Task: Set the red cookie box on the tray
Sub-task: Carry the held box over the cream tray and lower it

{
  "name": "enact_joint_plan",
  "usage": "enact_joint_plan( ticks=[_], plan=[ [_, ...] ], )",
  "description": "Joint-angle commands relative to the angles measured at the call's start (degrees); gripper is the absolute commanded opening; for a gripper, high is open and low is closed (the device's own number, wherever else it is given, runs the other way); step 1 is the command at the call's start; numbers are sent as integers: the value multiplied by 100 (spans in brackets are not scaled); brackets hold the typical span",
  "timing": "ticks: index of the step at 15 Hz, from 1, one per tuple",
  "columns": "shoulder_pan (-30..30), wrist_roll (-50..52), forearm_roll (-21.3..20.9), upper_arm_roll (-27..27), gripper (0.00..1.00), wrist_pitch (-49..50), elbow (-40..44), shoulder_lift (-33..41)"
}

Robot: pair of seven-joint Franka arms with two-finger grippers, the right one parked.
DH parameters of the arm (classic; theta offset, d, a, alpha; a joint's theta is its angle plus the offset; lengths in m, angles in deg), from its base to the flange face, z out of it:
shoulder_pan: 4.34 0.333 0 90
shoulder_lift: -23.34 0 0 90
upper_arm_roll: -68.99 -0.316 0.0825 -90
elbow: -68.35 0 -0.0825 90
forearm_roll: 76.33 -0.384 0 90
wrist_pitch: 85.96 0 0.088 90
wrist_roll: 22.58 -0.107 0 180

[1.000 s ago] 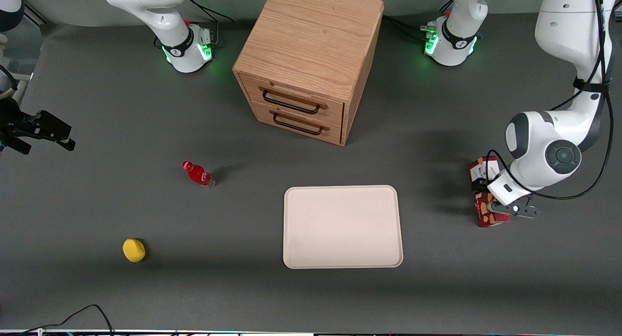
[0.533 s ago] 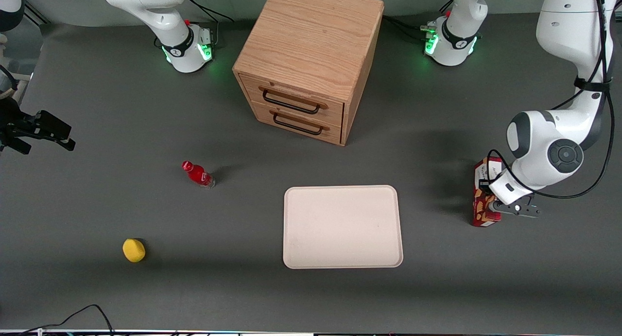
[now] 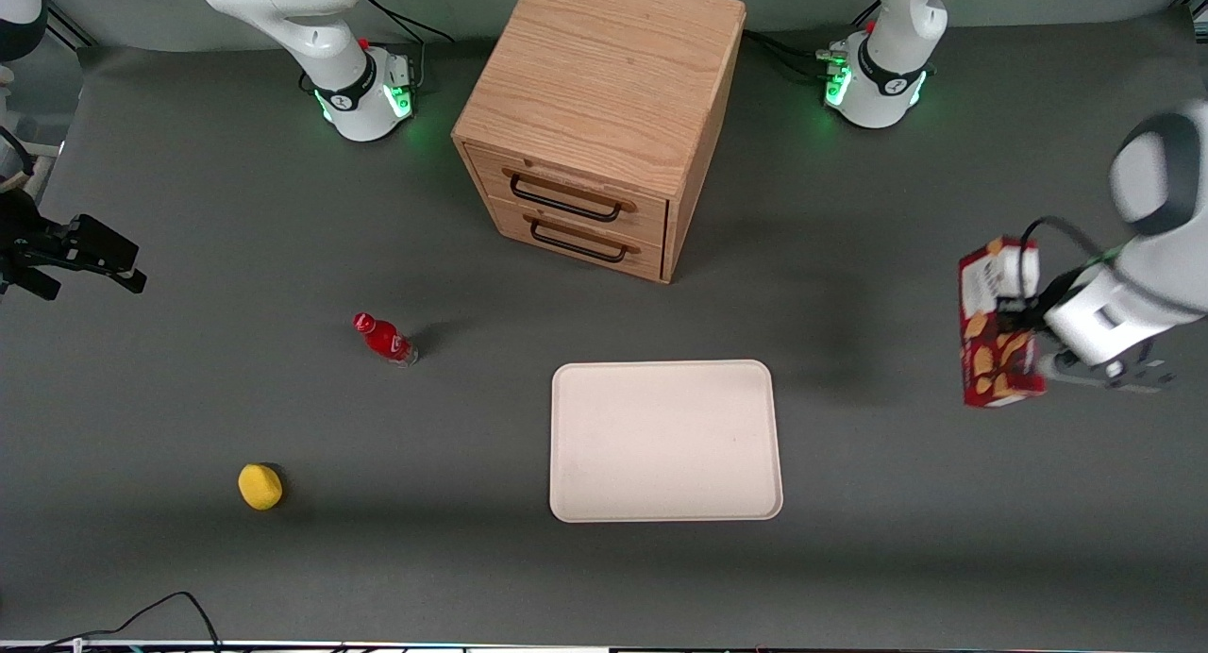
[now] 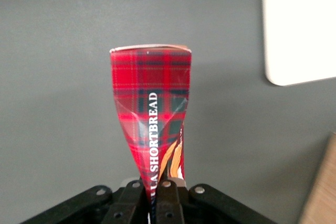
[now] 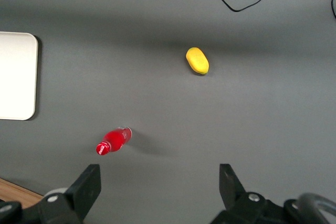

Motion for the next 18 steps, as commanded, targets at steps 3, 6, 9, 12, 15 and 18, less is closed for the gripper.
enact_joint_plan(
  ticks=[3, 6, 9, 12, 15, 18],
  plan=[
    [-88, 2265, 17, 1282, 0, 614, 1057, -344],
    [-211, 3575, -497, 2152, 0, -1016, 900, -1237],
    [-272, 4482, -1772, 2515, 0, -2565, 837, -2398],
    [-299, 4712, -2652, 2515, 0, -3621, 794, -3147],
    [-290, 4721, -3136, 2471, 0, -3897, 741, -3394],
    [-238, 4721, -3200, 2480, 100, -3730, 706, -3264]
  ],
)
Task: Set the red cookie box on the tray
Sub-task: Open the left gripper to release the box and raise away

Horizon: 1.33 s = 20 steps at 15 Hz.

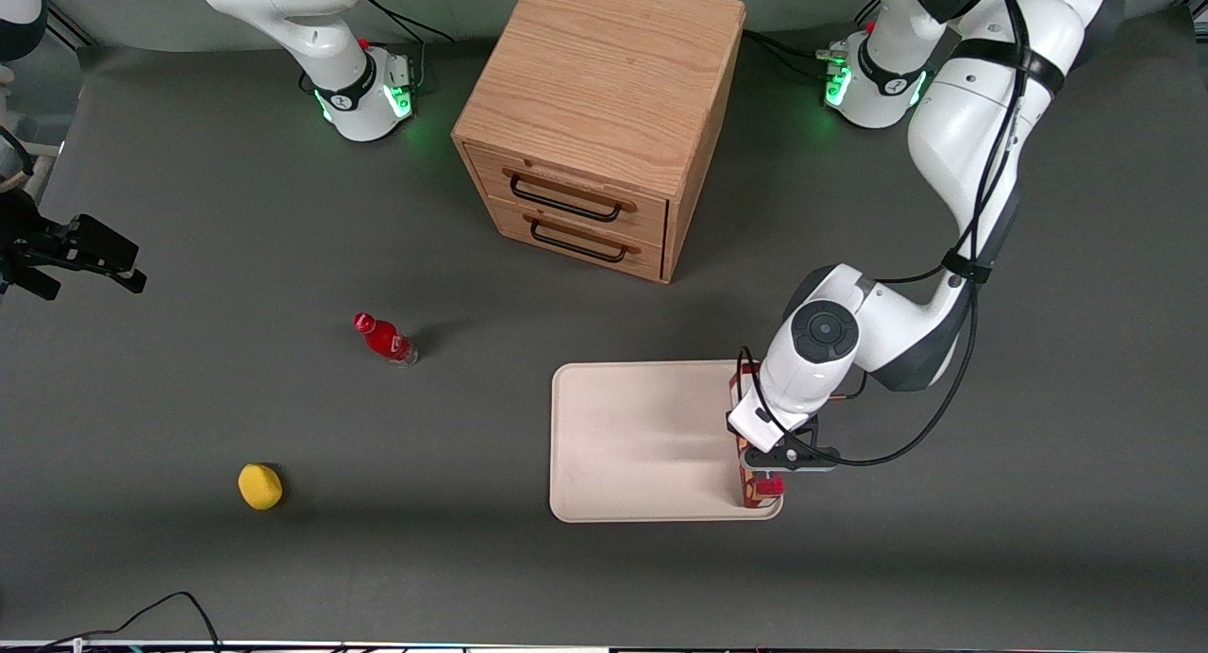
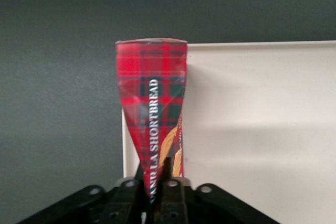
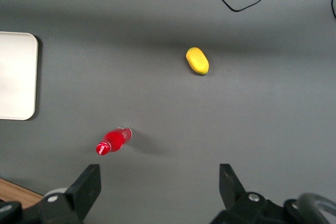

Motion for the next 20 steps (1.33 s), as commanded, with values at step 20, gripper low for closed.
enact_joint_plan(
  ticks=[20],
  plan=[
    [176, -5026, 2551, -2787, 100, 4910, -1703, 5729]
  ],
)
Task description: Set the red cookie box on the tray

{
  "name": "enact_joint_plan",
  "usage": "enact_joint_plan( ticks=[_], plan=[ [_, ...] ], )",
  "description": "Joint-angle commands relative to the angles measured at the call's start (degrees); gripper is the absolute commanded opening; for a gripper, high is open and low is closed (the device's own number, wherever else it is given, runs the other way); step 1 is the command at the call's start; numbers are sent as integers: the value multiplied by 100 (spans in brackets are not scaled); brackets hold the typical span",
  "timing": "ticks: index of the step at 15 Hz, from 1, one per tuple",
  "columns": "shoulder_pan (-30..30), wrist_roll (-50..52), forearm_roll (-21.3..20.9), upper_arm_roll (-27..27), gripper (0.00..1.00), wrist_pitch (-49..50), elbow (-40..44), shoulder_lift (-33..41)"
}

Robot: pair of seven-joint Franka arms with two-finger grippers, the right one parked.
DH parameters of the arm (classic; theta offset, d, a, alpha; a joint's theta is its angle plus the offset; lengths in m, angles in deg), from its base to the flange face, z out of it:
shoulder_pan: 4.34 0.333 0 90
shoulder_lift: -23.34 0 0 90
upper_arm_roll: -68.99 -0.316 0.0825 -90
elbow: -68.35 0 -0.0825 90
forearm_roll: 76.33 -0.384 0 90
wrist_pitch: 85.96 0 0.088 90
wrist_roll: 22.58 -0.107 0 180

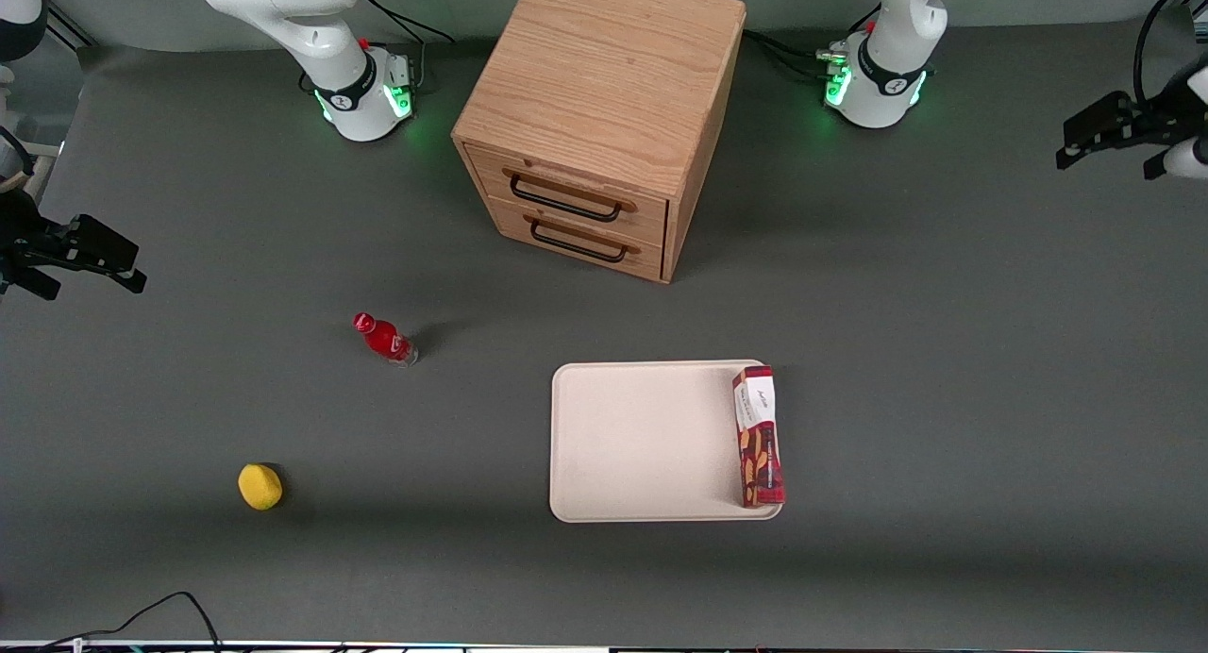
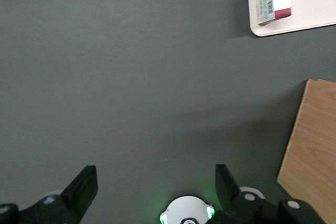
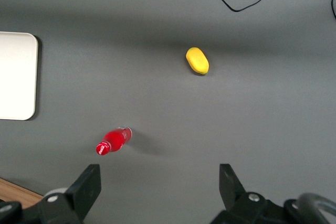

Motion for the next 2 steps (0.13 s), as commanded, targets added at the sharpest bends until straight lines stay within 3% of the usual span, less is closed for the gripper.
enact_joint_plan(
  ticks=[1, 2],
  plan=[
    [-123, -86, -224, 20, 100, 101, 228, -133],
    [-123, -60, -224, 20, 100, 285, 491, -282]
  ],
)
